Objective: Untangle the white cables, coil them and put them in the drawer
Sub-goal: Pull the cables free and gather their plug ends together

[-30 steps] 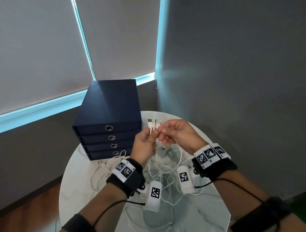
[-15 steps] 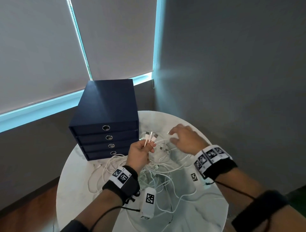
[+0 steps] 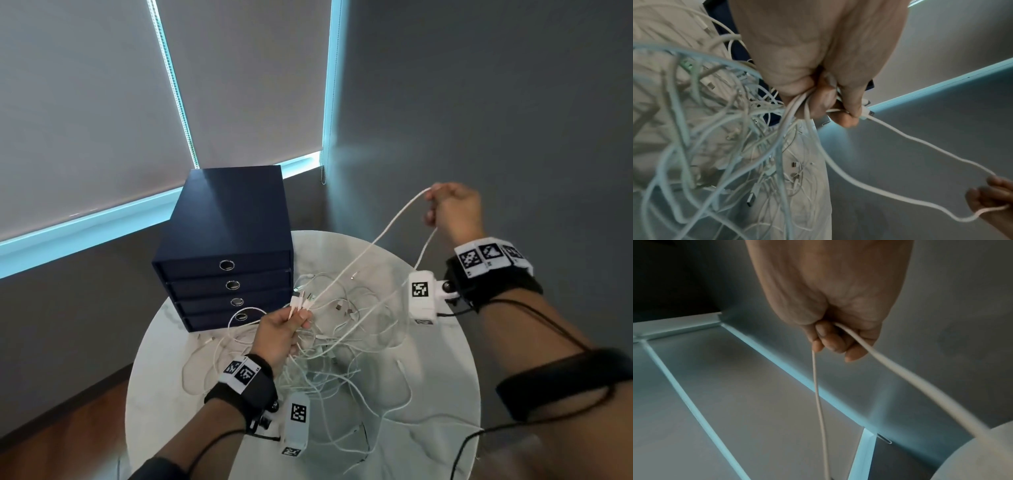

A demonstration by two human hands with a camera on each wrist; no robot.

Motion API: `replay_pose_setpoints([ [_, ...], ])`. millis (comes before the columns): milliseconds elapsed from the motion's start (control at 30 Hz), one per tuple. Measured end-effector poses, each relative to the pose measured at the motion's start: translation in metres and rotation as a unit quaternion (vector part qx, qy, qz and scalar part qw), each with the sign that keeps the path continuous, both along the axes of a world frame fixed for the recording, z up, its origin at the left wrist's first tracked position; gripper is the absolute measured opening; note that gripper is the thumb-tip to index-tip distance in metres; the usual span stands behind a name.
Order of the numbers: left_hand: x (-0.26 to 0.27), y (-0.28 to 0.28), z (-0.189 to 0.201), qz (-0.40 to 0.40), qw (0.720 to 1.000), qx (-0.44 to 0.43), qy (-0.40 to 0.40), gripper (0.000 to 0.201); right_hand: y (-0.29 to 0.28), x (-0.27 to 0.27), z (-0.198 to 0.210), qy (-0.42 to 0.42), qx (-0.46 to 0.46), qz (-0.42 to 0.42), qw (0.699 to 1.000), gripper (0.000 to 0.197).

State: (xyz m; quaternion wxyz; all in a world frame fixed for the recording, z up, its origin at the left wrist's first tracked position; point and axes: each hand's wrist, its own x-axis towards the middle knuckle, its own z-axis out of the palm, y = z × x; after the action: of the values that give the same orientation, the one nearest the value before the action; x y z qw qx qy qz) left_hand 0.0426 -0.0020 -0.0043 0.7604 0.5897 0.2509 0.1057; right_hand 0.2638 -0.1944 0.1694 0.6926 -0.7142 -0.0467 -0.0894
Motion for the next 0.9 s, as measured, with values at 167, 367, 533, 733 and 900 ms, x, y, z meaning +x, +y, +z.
replay_pose_setpoints([
  [167, 0.005, 0.0, 0.007, 0.012, 0.999, 0.033, 0.004, 0.021, -0.012, -0.014, -0.036, -0.039, -0.484, -0.02, 0.874, 0.031],
  [367, 0.023, -0.009, 0.027, -0.017, 0.997, 0.074, -0.03, 0.022, 0.03, -0.08, -0.084, -0.155, -0.541, 0.337, 0.754, 0.028],
  [533, 0.023, -0.006, 0.029, -0.025, 0.998, 0.026, -0.051, 0.022, 0.043, -0.091, -0.088, -0.043, -0.375, 0.393, 0.839, 0.031],
  [733, 0.013, 0.003, 0.01, -0.02, 0.999, -0.001, -0.028, 0.017, 0.039, -0.044, -0.019, -0.064, -0.056, 0.168, 0.982, 0.034],
  [900, 0.002, 0.009, -0.009, -0.01, 1.0, 0.014, 0.009, 0.019, 0.001, -0.002, 0.031, -0.058, 0.054, -0.009, 0.997, 0.034],
])
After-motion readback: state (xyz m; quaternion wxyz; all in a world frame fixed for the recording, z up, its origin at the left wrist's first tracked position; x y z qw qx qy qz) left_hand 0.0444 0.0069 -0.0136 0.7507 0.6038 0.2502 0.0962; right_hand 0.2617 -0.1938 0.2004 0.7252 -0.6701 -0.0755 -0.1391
